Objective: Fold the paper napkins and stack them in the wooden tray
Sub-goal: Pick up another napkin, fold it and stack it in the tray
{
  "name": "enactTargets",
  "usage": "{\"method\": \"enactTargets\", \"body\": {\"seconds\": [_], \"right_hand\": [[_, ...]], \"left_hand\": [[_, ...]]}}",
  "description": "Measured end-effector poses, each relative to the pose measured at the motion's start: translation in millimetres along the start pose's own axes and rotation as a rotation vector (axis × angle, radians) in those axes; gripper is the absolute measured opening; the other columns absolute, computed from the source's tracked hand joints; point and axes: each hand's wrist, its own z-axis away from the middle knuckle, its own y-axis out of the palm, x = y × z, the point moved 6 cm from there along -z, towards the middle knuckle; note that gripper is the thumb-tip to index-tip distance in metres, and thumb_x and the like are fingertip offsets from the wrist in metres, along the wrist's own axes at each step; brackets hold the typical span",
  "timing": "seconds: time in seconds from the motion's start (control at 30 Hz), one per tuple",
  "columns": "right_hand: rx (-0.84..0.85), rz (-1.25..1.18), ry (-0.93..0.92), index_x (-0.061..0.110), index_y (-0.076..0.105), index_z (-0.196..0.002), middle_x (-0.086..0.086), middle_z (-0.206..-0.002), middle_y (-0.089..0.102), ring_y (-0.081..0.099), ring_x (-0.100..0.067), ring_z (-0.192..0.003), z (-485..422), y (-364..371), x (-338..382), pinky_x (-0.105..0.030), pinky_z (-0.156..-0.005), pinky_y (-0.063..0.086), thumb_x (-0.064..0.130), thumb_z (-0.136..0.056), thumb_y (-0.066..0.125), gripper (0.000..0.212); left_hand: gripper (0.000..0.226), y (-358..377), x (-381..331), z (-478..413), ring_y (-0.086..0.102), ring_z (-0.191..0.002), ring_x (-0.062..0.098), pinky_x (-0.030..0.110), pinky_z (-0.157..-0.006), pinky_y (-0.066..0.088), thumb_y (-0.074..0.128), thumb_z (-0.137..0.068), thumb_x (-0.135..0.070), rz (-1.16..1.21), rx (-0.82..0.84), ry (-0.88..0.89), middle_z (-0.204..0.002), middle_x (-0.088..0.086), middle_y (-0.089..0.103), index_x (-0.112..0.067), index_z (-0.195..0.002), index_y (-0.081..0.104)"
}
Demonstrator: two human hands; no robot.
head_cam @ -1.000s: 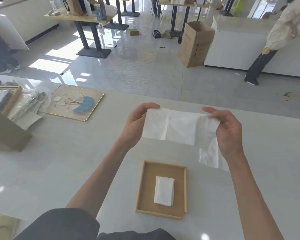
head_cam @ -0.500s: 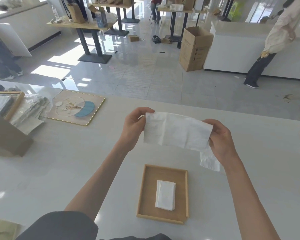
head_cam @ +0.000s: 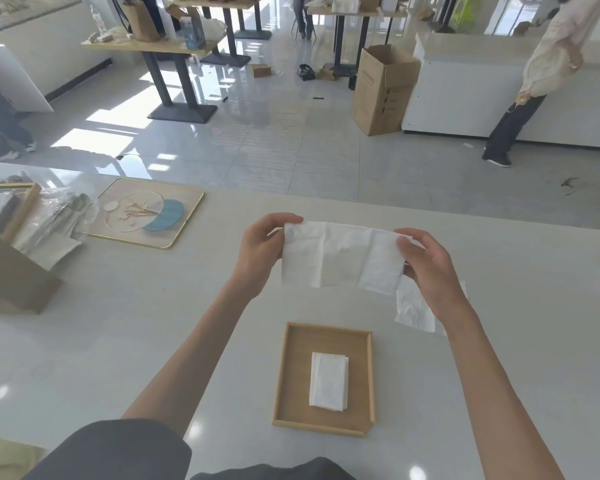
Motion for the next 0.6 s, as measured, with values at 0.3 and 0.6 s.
{"method": "enactTargets", "body": {"seconds": [0.3, 0.6], "right_hand": [[0.069, 0.380, -0.168, 0.024, 0.069, -0.094, 0.009, -0.074, 0.070, 0.054, -0.010, -0.067, -11, 5, 35, -0.023, -0.063, 0.041, 0.026, -0.098, 0.066, 0.005], [0.466, 1.102, -0.317, 0.032, 0.071, -0.098, 0.010, -0.082, 0.066, 0.055, -0.001, -0.074, -17, 62, 90, -0.023, -0.067, 0.037, 0.037, -0.099, 0.061, 0.011]], "left_hand": [[0.045, -21, 27, 11, 0.064, -0.115, 0.013, 0.039, -0.099, 0.053, 0.042, -0.091, 0.013, -0.355, 0.053, 0.057, -0.123, 0.000, 0.069, -0.012, -0.117, 0.069], [0.025, 83, 23, 9, 0.067, -0.111, 0.011, 0.035, -0.097, 0.053, 0.062, -0.098, -0.028, -0.450, 0.506, 0.023, -0.116, -0.006, 0.071, -0.022, -0.122, 0.065]]}}
